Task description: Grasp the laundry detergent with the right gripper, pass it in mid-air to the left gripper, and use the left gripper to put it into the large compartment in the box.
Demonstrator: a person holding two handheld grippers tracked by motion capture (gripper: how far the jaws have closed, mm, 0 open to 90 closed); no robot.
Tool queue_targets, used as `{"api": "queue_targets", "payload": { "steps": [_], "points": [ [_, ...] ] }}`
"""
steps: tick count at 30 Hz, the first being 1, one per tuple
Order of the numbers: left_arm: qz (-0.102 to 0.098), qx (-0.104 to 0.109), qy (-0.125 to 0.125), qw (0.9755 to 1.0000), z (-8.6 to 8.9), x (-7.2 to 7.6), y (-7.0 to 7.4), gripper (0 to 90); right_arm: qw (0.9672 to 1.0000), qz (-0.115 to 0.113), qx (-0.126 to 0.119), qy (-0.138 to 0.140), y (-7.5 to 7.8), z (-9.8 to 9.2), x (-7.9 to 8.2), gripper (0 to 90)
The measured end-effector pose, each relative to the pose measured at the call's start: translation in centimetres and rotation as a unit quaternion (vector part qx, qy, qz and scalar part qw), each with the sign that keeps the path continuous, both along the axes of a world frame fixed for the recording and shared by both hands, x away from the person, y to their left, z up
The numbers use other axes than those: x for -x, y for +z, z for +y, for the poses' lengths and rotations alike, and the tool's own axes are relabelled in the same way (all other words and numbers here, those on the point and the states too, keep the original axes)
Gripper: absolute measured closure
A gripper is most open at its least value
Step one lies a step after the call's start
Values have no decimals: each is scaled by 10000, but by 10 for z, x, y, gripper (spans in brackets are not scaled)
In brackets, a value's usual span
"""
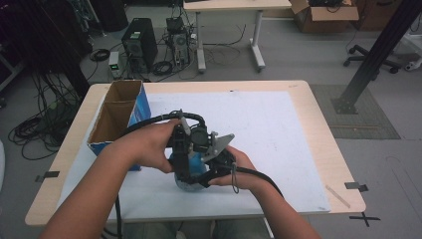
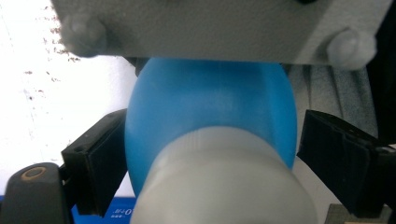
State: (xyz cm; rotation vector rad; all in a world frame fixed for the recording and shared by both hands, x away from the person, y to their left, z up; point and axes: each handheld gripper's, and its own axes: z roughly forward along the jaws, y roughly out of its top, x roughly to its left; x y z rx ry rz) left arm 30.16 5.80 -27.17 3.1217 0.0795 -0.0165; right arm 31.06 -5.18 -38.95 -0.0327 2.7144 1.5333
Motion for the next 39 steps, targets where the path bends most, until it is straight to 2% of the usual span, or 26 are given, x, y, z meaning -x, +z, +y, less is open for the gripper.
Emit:
{"api": "queue_targets", "payload": {
  "steps": [5, 7, 22, 30, 35, 37, 38, 39],
  "points": [
    [39, -31, -38, 10000, -1, -1, 0, 163, 10000, -13, -19, -5, 0, -1, 0, 452],
    [9, -51, -41, 10000, -1, -1, 0, 167, 10000, 55, -40, -9, 1, -1, 2, 452],
    [-78, -54, -64, 9999, -3, 1, 2, 221, 9999, 58, -81, -20, 2, 0, 3, 452],
    [-112, -83, -111, 9998, -2, 2, 2, 290, 9999, 63, -116, -26, 3, 1, 3, 452],
    [-237, -39, -166, 9996, 0, 1, 5, 368, 9999, 36, -131, -13, 4, 1, 3, 452],
    [-258, -17, -180, 9995, 0, 1, 5, 376, 9998, 62, -162, -1, 4, 2, 4, 452],
    [-302, -18, -195, 9994, 0, 2, 5, 377, 9999, -14, -145, -12, 5, 1, 3, 452],
    [-362, -41, -226, 9991, 0, 3, 5, 378, 9999, 3, -146, -27, 5, 2, 3, 452]
  ]
}}
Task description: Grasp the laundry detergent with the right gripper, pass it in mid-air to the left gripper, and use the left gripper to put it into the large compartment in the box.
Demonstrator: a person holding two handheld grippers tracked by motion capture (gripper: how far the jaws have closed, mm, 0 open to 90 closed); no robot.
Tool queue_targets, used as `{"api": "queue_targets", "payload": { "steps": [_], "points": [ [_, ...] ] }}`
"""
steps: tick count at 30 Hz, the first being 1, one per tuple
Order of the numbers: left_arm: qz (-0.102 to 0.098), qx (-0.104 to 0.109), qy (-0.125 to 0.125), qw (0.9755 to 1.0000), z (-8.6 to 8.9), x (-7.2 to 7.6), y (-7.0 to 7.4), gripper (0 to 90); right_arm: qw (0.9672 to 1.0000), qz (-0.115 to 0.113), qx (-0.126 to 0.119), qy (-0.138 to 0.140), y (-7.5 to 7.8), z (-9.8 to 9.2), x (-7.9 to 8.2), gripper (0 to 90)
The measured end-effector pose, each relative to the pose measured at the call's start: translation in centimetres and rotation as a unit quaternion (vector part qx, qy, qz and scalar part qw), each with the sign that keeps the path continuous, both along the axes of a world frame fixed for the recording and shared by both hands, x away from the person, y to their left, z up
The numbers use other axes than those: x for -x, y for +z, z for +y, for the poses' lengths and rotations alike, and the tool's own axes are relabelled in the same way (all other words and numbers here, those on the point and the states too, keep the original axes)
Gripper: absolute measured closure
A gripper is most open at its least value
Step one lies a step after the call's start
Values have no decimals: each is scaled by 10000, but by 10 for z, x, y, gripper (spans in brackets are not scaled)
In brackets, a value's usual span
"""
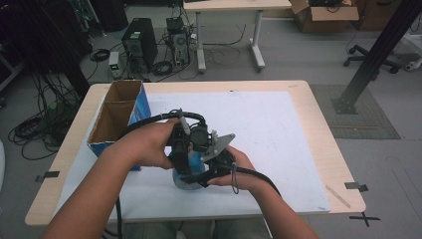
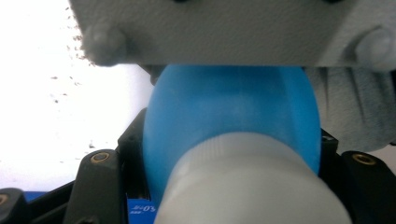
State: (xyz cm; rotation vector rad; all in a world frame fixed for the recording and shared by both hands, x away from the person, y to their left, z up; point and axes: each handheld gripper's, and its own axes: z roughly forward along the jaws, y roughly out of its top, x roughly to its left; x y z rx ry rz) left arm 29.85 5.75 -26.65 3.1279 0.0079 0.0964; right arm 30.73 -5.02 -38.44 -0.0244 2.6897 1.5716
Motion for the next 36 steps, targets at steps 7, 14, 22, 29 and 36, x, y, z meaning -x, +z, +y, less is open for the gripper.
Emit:
{"api": "queue_targets", "payload": {
  "steps": [7, 14, 22, 29, 36],
  "points": [
    [-99, -76, 21, 9999, -3, 0, 1, 383, 10000, -31, -41, -81, 1, -2, -1, 452],
    [-107, -210, -25, 9997, -8, 2, 5, 386, 9999, -77, -149, -33, 1, -3, 0, 448],
    [-135, -243, -77, 9996, -9, 4, 11, 387, 9991, 49, -413, -11, 5, -9, 0, 378],
    [-132, -254, -7, 9996, -9, 3, 13, 387, 9985, 142, -525, -91, 5, -16, 1, 282],
    [-117, -232, -10, 9997, -13, 2, 17, 386, 9979, 227, -575, -205, 2, -21, 1, 208]
  ]
}}
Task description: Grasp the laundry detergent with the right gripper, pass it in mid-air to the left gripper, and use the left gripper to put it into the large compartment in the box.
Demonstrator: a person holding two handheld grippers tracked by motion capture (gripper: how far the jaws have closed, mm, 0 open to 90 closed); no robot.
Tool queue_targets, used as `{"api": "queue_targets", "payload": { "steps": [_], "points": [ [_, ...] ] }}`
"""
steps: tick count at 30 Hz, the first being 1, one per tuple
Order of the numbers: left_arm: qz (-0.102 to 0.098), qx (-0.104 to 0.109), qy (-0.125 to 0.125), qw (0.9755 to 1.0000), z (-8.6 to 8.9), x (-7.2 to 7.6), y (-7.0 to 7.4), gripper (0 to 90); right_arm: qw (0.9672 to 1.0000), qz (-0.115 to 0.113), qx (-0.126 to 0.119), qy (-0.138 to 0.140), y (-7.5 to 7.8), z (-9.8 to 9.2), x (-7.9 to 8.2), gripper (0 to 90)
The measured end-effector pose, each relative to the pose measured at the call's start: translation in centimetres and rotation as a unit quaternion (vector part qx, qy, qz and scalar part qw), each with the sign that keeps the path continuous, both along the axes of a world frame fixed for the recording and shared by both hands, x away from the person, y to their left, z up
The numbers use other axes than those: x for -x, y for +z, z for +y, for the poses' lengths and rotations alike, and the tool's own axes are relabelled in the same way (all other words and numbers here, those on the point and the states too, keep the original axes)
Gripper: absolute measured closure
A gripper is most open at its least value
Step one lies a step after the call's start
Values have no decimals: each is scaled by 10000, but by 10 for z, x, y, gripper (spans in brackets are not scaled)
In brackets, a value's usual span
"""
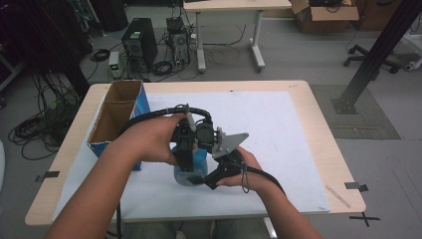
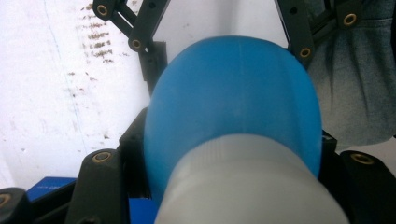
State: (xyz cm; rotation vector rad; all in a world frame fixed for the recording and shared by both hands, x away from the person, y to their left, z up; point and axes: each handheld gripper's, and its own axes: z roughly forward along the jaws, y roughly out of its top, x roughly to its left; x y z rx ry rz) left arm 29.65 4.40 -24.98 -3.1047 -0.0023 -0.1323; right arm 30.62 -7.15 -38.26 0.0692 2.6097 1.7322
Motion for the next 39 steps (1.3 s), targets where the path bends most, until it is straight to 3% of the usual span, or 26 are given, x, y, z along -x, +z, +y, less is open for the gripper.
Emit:
{"api": "queue_targets", "payload": {
  "steps": [16, 20, 24, 29, 35, 37, 39],
  "points": [
    [-4, -90, 29, 10000, -1, -7, 5, 386, 9998, 173, -72, 22, 3, -12, -7, 26],
    [-16, -127, 100, 9999, -2, -10, 6, 385, 9997, 222, -79, 38, 6, -20, -7, 8],
    [82, -156, 386, 9991, -3, -15, 12, 385, 9999, 126, -23, -5, 10, -31, -8, 7],
    [265, -149, 879, 9957, -3, -22, 19, 383, 9997, -224, 111, 7, 19, -50, -10, 8],
    [272, -135, 1120, 9932, 2, -26, 26, 383, 9994, -145, 303, -120, 30, -73, -19, 8],
    [276, -149, 1298, 9910, 4, -28, 30, 383, 9989, -117, 425, -185, 33, -81, -23, 10],
    [307, -163, 1557, 9872, 6, -31, 34, 383, 9981, -114, 543, -263, 37, -88, -27, 8]
  ]
}}
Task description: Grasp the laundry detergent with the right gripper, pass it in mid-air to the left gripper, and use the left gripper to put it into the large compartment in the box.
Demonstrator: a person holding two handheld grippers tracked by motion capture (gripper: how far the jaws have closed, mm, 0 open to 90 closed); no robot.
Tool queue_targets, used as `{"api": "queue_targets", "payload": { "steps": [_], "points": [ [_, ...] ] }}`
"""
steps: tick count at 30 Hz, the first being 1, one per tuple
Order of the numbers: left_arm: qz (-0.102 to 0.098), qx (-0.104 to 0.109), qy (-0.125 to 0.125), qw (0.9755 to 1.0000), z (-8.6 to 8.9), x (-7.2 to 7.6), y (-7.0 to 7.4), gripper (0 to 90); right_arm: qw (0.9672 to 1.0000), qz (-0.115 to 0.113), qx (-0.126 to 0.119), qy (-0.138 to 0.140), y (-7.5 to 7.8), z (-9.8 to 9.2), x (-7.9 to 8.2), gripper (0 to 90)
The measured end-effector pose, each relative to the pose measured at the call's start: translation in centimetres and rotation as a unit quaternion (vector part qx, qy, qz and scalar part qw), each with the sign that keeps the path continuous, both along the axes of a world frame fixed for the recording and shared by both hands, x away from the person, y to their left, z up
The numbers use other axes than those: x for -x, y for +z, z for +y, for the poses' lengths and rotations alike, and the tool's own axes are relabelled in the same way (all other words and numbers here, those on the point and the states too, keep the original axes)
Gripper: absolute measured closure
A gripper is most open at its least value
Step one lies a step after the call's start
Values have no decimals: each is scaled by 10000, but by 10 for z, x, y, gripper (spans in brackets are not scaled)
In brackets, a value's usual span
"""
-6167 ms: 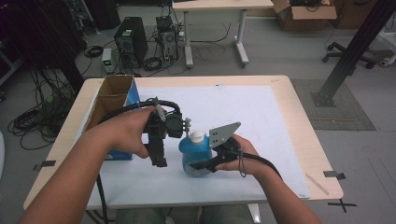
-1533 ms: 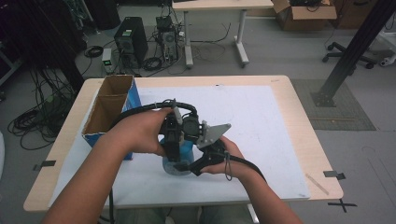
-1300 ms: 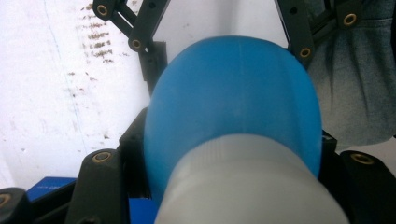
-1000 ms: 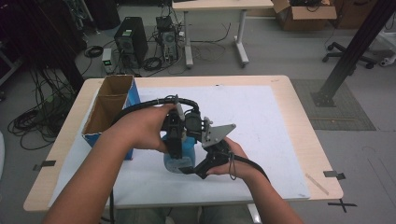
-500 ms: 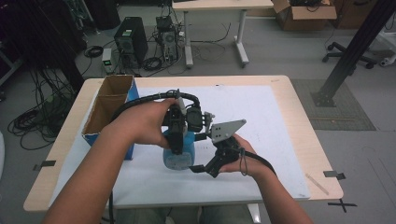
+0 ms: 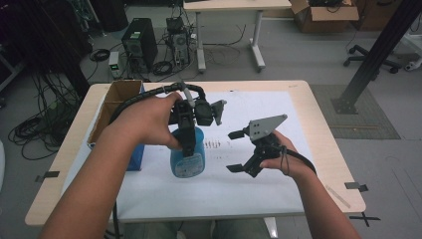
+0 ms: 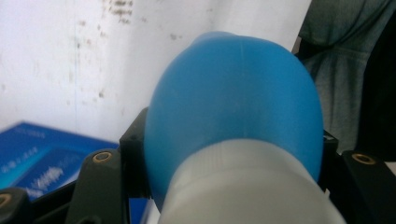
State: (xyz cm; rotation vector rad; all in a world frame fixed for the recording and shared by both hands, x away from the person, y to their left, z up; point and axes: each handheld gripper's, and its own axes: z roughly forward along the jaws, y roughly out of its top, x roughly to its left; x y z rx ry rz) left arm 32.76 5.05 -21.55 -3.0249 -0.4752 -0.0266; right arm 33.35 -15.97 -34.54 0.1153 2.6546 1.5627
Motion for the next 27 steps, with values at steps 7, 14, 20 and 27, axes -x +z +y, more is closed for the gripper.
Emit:
{"api": "queue_targets", "payload": {
  "steps": [7, 14, 20, 27],
  "points": [
    [12, 32, 972, 9953, 14, -12, 16, 383, 9972, 51, 697, -263, 8, -26, -14, 14],
    [-110, 124, 1991, 9798, 34, -27, 37, 383, 9897, 49, 1314, -569, 13, -46, -21, 21],
    [-265, 234, 2706, 9620, 53, -39, 58, 383, 9852, -10, 1596, -628, 16, -53, -21, 23],
    [-226, 370, 3363, 9408, 75, -51, 76, 383, 9800, 21, 1881, -649, 22, -57, -27, 25]
  ]
}}
